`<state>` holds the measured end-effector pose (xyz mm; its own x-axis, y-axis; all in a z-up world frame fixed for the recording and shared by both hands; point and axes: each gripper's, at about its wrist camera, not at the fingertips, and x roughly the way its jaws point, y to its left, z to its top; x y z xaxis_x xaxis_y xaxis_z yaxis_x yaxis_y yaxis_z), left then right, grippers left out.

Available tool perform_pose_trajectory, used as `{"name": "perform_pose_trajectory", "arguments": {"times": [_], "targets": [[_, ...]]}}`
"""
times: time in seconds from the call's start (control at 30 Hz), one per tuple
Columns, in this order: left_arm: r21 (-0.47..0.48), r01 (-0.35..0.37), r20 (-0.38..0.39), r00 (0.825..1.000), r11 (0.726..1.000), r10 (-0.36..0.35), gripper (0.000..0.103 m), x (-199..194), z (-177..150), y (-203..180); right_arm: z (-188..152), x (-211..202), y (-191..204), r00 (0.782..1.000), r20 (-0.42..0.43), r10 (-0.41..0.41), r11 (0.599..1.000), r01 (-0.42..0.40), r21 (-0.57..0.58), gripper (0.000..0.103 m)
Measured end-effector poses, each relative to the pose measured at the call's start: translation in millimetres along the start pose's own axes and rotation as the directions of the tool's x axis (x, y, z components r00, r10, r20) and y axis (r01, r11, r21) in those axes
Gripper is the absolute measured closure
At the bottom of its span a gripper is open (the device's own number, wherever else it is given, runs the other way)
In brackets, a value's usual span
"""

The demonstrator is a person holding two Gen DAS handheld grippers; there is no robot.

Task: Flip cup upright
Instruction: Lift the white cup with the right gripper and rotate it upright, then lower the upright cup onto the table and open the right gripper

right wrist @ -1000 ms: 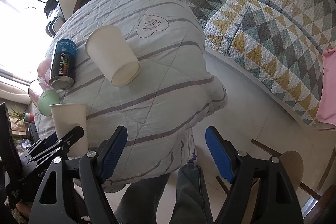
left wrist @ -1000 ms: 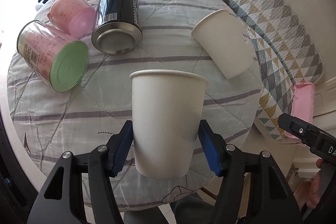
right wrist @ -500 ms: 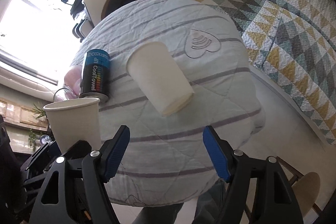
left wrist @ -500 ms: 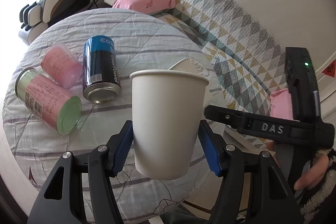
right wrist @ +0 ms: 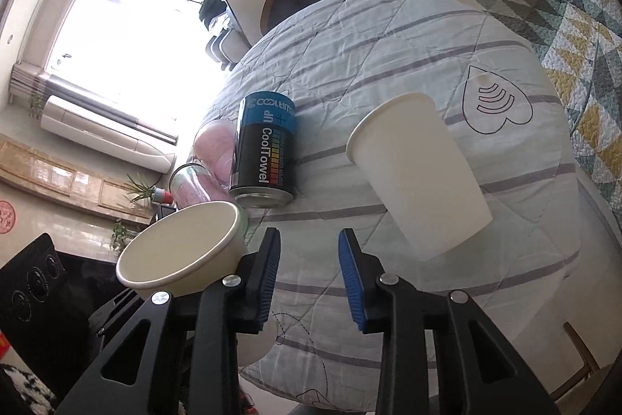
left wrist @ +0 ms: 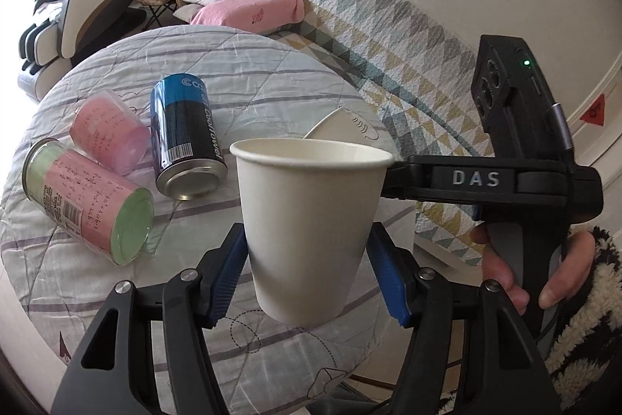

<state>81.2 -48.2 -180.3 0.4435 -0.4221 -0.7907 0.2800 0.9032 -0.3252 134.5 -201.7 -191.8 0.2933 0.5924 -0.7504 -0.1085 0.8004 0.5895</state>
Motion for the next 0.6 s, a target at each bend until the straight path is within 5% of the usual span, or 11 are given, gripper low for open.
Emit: {"name": "perform_pose_trajectory", "arguments": {"times": [0.6], "targets": [[0.063, -0.073, -0.027, 0.997, 0.995, 0.075, 0.032, 45, -6, 16, -2, 32, -12, 0.998, -0.055, -0.031, 0.999, 0.029, -0.038, 0.069]]}}
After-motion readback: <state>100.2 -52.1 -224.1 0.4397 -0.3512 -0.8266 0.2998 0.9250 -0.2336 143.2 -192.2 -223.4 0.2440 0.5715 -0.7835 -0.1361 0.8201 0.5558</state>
